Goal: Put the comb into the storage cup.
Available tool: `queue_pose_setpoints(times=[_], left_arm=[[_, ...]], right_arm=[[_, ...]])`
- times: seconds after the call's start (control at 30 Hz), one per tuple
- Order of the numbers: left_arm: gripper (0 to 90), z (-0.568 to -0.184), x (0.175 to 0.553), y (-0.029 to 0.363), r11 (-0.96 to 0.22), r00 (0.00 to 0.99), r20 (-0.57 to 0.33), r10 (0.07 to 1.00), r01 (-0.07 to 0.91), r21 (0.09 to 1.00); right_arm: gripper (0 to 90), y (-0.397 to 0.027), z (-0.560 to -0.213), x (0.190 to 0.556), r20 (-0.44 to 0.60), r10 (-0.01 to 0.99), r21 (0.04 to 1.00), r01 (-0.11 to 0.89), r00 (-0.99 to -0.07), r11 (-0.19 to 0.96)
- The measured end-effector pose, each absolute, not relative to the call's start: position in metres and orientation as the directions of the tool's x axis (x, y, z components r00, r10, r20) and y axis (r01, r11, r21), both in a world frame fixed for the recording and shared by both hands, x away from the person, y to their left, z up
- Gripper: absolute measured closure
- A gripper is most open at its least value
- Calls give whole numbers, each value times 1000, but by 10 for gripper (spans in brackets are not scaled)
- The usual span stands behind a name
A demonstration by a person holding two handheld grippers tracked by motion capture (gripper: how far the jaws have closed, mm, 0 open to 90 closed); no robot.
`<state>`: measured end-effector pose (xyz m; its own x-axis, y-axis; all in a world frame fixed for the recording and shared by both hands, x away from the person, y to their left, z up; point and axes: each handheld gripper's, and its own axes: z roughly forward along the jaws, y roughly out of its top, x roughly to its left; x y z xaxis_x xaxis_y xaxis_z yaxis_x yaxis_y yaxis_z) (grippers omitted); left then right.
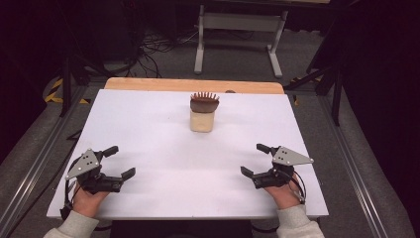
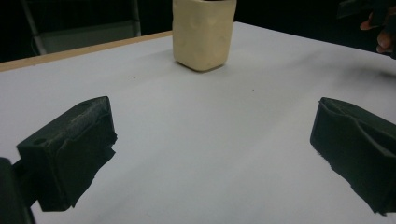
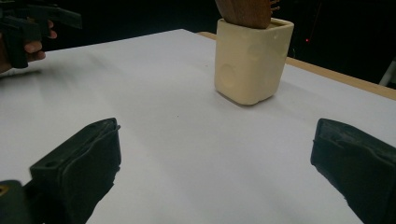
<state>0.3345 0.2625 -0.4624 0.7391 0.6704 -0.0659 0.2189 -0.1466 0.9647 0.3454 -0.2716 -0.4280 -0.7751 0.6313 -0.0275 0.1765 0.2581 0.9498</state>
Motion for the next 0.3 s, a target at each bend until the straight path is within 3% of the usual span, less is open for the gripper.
queue_pose_setpoints(times=[0.3], left_arm=[[9,-464,334,262,-113,739,-109,665,244,963]], right_arm=[[23,-273,-429,345,-28,633,948,181,-774,263]])
